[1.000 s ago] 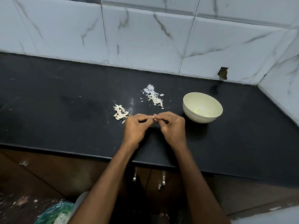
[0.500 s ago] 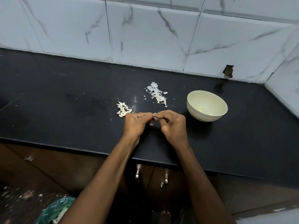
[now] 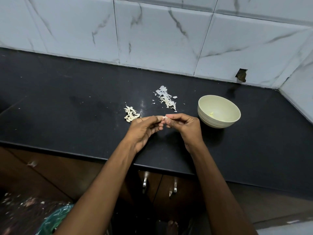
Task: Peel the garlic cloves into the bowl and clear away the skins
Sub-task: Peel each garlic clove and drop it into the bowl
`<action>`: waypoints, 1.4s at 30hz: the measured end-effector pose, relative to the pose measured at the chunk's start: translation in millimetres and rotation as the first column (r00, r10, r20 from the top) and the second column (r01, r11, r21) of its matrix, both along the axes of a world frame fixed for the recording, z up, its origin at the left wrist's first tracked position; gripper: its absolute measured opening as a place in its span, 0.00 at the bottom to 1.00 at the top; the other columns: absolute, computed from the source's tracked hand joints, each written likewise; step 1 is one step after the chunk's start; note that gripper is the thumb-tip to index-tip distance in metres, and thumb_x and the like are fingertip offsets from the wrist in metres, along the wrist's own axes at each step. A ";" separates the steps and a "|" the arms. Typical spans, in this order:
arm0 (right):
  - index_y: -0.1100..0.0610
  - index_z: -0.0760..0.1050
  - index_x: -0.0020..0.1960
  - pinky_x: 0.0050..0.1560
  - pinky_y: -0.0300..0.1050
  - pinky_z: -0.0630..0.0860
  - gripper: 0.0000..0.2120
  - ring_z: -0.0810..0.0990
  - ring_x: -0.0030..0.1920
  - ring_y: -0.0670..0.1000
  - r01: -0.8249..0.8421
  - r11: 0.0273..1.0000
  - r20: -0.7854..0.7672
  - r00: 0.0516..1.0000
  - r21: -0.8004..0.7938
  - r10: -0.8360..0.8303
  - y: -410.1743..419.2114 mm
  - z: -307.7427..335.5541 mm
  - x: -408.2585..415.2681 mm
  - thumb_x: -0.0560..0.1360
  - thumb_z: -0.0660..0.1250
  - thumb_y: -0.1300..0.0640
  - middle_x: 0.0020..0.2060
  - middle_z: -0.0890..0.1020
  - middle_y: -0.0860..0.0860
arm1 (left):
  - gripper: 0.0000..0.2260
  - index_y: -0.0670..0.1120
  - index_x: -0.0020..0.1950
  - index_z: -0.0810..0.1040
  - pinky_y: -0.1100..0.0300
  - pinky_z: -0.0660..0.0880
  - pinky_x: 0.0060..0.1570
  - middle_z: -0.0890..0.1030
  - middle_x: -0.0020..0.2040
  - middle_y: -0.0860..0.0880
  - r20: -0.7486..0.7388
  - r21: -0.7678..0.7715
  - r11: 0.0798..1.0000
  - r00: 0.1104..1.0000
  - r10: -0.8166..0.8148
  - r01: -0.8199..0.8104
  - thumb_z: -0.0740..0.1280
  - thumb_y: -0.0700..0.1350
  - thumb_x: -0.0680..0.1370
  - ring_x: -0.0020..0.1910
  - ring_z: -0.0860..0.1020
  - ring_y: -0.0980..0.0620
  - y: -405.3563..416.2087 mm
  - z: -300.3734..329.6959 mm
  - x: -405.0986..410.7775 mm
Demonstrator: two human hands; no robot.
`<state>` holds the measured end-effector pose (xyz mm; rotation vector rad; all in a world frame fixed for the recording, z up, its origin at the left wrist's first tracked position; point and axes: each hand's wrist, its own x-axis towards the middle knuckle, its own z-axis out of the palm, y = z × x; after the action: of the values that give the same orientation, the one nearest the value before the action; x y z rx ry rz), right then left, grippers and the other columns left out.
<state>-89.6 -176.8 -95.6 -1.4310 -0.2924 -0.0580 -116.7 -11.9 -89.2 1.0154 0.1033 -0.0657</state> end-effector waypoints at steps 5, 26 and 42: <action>0.61 0.85 0.56 0.52 0.47 0.83 0.12 0.87 0.48 0.54 -0.023 0.998 0.030 0.999 -0.054 0.025 -2.2 -3.5 1.5 0.74 0.76 0.68 0.46 0.88 0.59 | 0.07 0.35 0.46 0.86 0.62 0.79 0.42 0.85 0.40 0.41 0.057 0.082 0.993 0.995 0.078 -0.083 0.68 0.31 0.79 0.37 0.81 0.51 -6.0 -6.4 0.4; 0.57 0.82 0.56 0.47 0.40 0.77 0.08 0.81 0.47 0.43 0.078 0.947 -0.194 0.981 0.312 -0.016 -2.1 0.4 0.9 0.80 0.68 0.66 0.48 0.86 0.46 | 0.06 0.35 0.52 0.86 0.61 0.80 0.42 0.87 0.46 0.41 0.115 0.178 0.923 0.939 0.325 -0.342 0.75 0.35 0.76 0.39 0.81 0.53 -18.2 -15.0 4.2; 0.60 0.80 0.62 0.50 0.43 0.80 0.10 0.83 0.50 0.49 -0.018 0.994 -0.075 0.997 0.109 0.027 -0.6 -6.5 -4.4 0.81 0.68 0.66 0.48 0.86 0.54 | 0.06 0.39 0.53 0.87 0.59 0.78 0.55 0.88 0.49 0.45 0.325 0.372 0.865 0.920 0.219 -0.337 0.76 0.36 0.76 0.50 0.85 0.51 -22.1 -15.8 -1.0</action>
<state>-94.1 -177.3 -102.1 -1.3188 -0.2391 -0.0010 -117.7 -34.0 -104.9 1.4243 0.0112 0.3820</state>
